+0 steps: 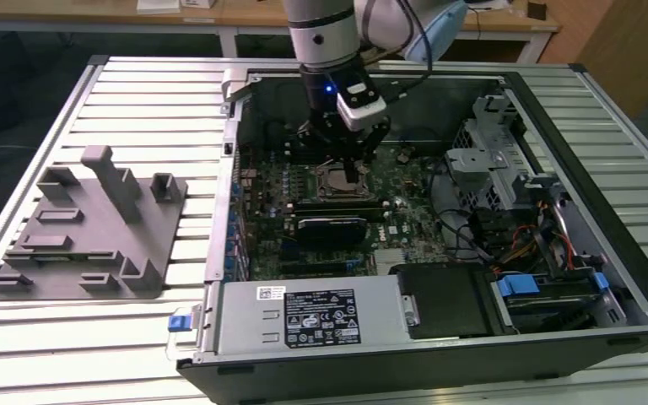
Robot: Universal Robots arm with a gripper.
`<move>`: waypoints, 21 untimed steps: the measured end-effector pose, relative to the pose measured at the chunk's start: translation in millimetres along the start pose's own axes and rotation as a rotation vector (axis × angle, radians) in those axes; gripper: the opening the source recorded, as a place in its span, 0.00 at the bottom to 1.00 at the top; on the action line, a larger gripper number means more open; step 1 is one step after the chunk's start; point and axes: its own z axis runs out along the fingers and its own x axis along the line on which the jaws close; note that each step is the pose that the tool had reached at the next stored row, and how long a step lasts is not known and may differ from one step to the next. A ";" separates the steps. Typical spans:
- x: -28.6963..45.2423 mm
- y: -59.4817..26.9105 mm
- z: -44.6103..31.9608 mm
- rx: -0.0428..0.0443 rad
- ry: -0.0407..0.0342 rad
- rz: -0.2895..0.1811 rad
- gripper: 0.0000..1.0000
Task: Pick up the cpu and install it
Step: 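Install the first cpu locking lever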
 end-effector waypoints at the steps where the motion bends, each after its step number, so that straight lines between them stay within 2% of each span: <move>1: -0.7 -0.6 -2.5 -0.0015 0.0008 0.001 0.11; 6: -7.1 -4.5 -23.4 -0.0024 0.0011 0.002 0.11; 7: -11.7 -7.2 -39.0 -0.0021 0.0007 0.004 0.11; 8: -12.7 -7.9 -42.3 -0.0019 0.0009 0.005 0.11; 18: -13.3 -8.4 -44.4 -0.0016 0.0013 0.007 0.11; 19: -13.3 -8.4 -44.5 -0.0436 0.0120 0.017 0.11; 21: -13.3 -8.4 -44.5 -0.0457 0.0125 0.018 0.11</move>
